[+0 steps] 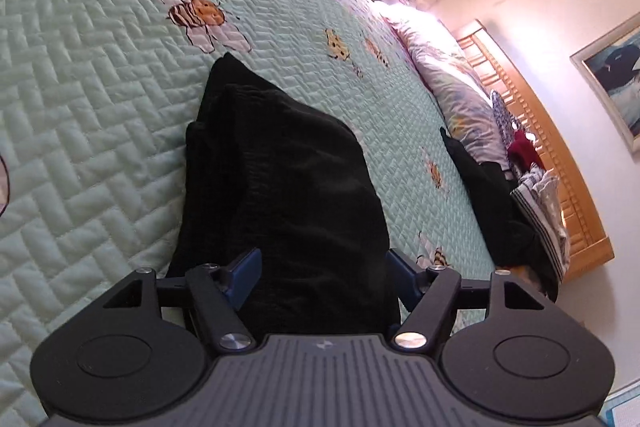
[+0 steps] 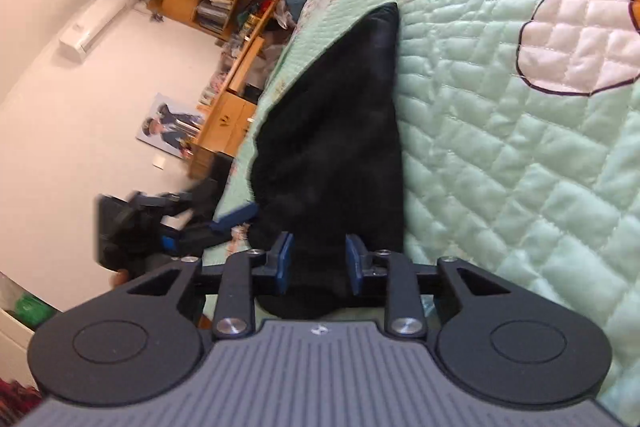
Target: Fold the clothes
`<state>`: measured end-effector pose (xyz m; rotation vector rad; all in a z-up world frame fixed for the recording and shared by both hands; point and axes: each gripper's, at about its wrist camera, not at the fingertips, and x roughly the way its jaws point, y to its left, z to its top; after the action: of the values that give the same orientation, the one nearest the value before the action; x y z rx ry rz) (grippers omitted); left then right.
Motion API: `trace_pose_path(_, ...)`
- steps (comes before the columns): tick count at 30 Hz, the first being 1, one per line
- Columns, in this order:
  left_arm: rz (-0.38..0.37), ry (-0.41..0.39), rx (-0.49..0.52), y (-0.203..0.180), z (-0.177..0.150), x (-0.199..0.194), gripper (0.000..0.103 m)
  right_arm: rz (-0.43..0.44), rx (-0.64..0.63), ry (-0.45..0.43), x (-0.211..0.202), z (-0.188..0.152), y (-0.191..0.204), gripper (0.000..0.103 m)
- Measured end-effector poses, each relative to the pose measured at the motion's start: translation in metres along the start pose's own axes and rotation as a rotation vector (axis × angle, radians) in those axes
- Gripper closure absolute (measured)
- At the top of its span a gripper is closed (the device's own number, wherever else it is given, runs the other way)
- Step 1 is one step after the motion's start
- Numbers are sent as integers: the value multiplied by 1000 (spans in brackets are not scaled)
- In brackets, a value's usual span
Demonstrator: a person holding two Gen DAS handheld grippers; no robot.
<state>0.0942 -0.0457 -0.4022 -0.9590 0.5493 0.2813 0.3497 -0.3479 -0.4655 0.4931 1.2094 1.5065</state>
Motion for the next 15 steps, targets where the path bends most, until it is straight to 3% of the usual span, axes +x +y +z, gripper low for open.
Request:
trace_pose_path(4,56,-3,78,-22,-8,-8,24,55,-54,-3,2,-2,17,60)
trace_pose_path(6,83,6,93,-26,-14,-8,24,5,-50,17,5,-2,12,56)
trace_pose_path(7,95,8,79,-23,-16,-7,24,-44,-47,31,9,-4,7,59)
trace_pose_path(9,115,4,37,-15,-18,-9,24,-57,-11,14,5,-5,9,63)
trace_pose_path(12,144,-6,25,-12,-23,-16,23,-75,-29,-4,-8,-8,23,61)
trace_pose_path(15,134,-21,68,-29,-29,-24,23,-29,-87,3,6,3,44,58)
